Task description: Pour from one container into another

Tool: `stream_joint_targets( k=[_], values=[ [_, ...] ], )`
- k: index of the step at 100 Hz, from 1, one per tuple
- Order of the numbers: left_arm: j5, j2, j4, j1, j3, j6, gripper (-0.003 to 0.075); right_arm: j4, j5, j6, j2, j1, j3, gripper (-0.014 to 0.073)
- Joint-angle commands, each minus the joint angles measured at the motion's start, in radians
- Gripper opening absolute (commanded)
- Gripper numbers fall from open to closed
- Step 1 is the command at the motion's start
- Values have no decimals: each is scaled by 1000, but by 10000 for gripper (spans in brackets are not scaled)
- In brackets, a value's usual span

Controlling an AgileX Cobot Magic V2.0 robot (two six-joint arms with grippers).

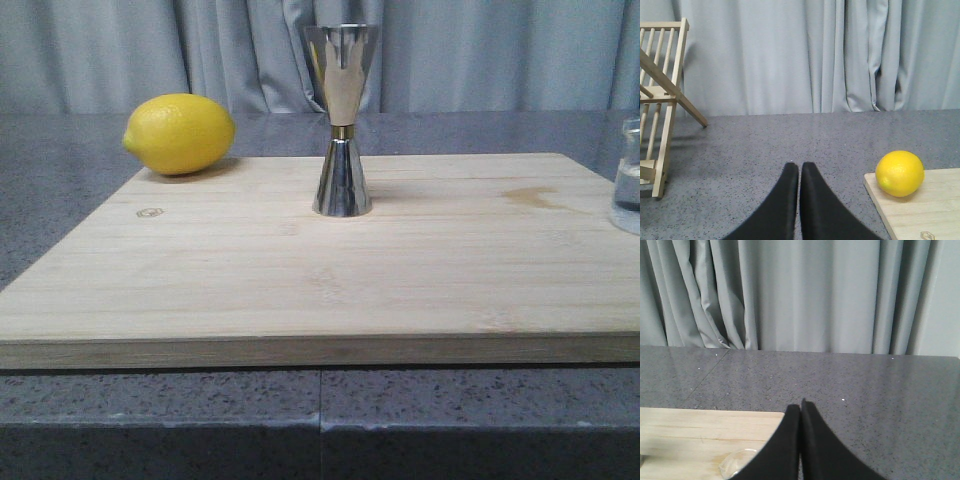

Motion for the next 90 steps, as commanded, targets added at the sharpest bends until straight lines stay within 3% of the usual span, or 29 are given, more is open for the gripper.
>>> stream_joint_targets(
  k=[1, 15, 25, 31, 42, 49, 54, 90],
  values=[
    [-80, 21, -9, 0, -35, -3, -19, -9, -76, -10, 21, -5, -34, -57],
    [-76, 21, -10, 0, -35, -3, -18, -9, -74, -10, 21, -5, -34, -33],
    [-83, 21, -10, 0, -35, -3, 20, -22, -74, -10, 21, -5, -34, 109],
    [-85, 21, -10, 2, -35, -3, 106, -48, -72, -10, 21, -5, -34, 251],
    [-85, 21, -6, 2, -35, -3, 394, -64, -60, -10, 21, -5, -34, 469],
    [-88, 21, -6, 2, -35, -3, 537, -64, -60, -10, 21, -5, -34, 533],
    [-89, 21, -6, 2, -35, -3, 587, -64, -60, -10, 21, -5, -34, 542],
    [-87, 21, -10, 2, -35, -3, 548, -64, -60, -10, 21, -5, -34, 541]
  ],
)
